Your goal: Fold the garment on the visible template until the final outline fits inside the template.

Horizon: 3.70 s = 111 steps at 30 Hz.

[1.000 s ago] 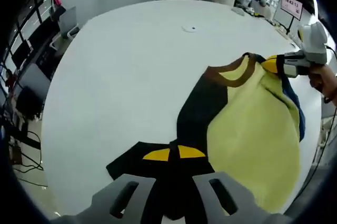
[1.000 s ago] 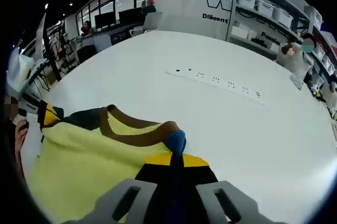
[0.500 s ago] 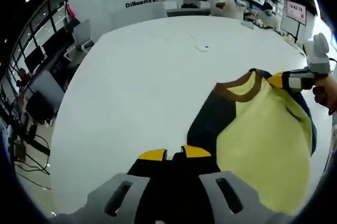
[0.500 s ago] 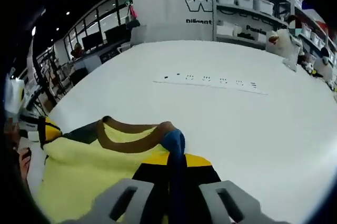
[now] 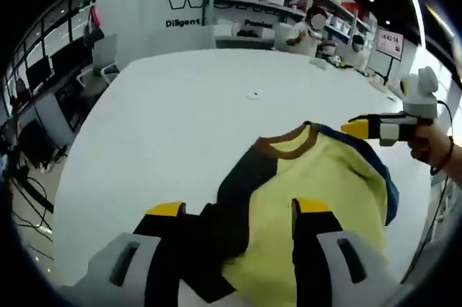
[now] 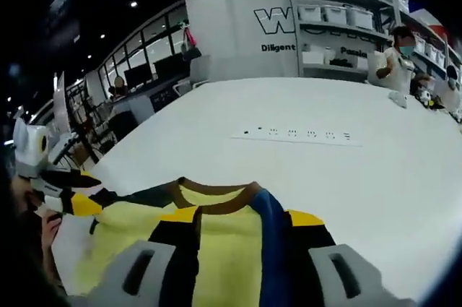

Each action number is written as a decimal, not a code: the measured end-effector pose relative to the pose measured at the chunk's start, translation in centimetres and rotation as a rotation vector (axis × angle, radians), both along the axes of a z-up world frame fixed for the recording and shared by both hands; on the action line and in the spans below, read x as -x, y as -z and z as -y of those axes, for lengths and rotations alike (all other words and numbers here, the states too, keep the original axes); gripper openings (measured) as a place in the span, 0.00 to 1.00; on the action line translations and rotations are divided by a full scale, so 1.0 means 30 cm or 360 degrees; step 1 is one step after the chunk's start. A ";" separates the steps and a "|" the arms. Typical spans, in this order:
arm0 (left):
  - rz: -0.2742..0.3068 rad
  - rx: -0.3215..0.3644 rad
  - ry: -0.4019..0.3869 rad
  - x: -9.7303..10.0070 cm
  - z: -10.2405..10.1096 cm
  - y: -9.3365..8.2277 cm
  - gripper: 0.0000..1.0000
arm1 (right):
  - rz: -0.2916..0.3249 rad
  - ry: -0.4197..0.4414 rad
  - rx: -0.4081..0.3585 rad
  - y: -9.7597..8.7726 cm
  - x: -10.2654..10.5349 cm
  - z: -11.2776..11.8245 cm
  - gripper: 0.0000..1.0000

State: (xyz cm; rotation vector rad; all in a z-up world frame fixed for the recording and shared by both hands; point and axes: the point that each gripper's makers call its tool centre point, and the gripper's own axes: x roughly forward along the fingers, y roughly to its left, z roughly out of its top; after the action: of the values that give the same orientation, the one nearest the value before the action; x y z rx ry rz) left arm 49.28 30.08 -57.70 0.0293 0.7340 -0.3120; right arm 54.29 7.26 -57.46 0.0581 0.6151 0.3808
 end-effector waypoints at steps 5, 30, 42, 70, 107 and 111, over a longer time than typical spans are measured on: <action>0.0041 0.0036 -0.0014 0.053 0.001 -0.048 0.69 | -0.0010 -0.0086 0.0034 -0.020 0.108 -0.047 0.50; -0.0023 0.0076 0.0106 0.313 0.058 -0.066 0.96 | -0.0171 -0.0018 -0.0064 0.012 0.444 -0.069 0.71; -0.0182 0.0058 0.0102 0.417 0.042 0.035 0.93 | -0.0231 0.0234 -0.0078 0.120 0.442 -0.017 0.50; -0.0422 0.0020 0.0108 0.502 0.086 0.197 0.45 | -0.0258 0.0364 -0.0007 0.208 0.417 0.004 0.00; -0.0262 0.0240 0.0154 0.511 0.034 -0.068 0.03 | 0.0029 0.0208 0.0310 -0.076 0.430 0.193 0.00; -0.0225 0.0254 0.0175 0.463 0.025 -0.098 0.03 | 0.0045 0.0170 0.0319 -0.079 0.392 0.184 0.00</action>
State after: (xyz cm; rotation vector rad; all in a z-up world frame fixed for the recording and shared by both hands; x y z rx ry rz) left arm 35.37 29.31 -54.75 -0.1045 0.8470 -0.4806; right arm 42.55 1.75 -55.09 -0.1054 0.6168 0.2154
